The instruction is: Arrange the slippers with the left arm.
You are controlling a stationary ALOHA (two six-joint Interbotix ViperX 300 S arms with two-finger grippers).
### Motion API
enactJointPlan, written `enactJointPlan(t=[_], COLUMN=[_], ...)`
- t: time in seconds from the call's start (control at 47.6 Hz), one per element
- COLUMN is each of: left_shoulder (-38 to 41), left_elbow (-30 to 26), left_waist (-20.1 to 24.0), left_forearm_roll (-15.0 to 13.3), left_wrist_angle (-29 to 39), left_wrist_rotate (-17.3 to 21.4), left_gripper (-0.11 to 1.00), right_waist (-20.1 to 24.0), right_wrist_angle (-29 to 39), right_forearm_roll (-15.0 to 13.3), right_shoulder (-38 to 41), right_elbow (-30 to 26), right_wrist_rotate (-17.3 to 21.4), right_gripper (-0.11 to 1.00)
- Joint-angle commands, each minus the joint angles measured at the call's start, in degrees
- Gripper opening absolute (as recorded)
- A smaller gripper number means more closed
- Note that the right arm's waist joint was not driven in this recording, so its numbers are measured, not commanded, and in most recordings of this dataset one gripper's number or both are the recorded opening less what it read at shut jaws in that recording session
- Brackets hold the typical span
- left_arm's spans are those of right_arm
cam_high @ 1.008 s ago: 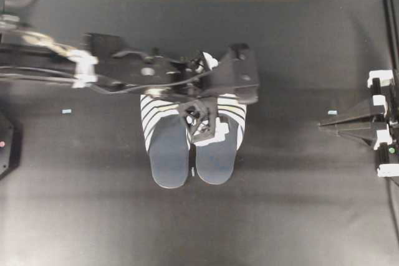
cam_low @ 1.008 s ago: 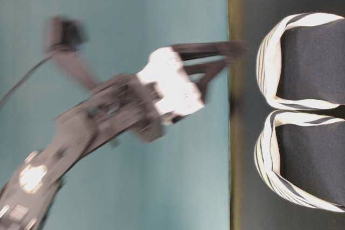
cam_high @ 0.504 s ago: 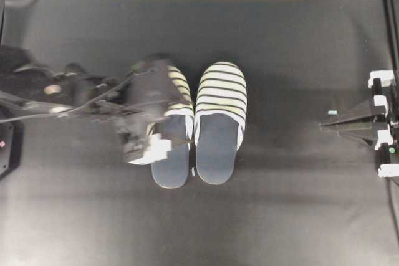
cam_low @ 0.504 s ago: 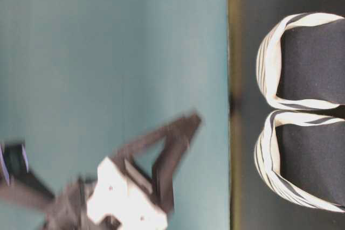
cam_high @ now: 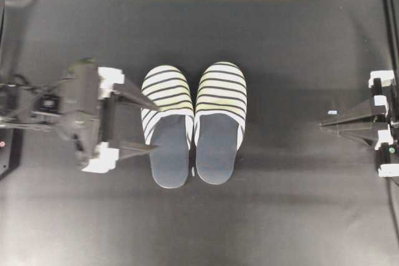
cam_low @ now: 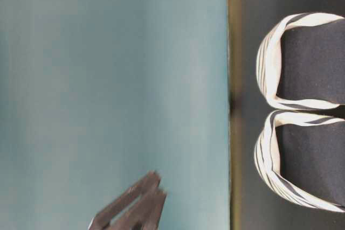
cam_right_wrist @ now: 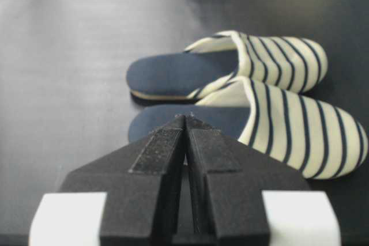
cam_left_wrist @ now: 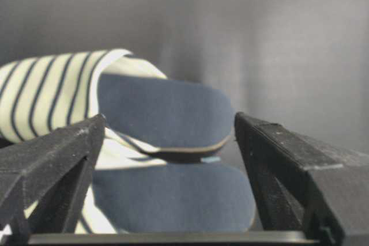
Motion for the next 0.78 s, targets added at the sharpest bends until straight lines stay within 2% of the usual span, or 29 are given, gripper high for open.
enactJointPlan(t=[0.0,0.756], left_shoulder=[-3.2,-27.9], left_elbow=[1.4,14.5], left_waist=[-0.4,-0.9], left_forearm_roll=[0.1,0.1], left_wrist_angle=[-1.2,-0.1], left_wrist_rotate=[0.0,-0.1], left_gripper=[0.87,0.86], right_waist=[0.0,0.0], right_wrist_angle=[-0.2,-0.6], right_forearm_roll=[0.1,0.1], right_shoulder=[0.3,0.2], right_elbow=[-0.4,0.2], right_wrist_rotate=[0.4,0.3], right_gripper=[0.00,0.00])
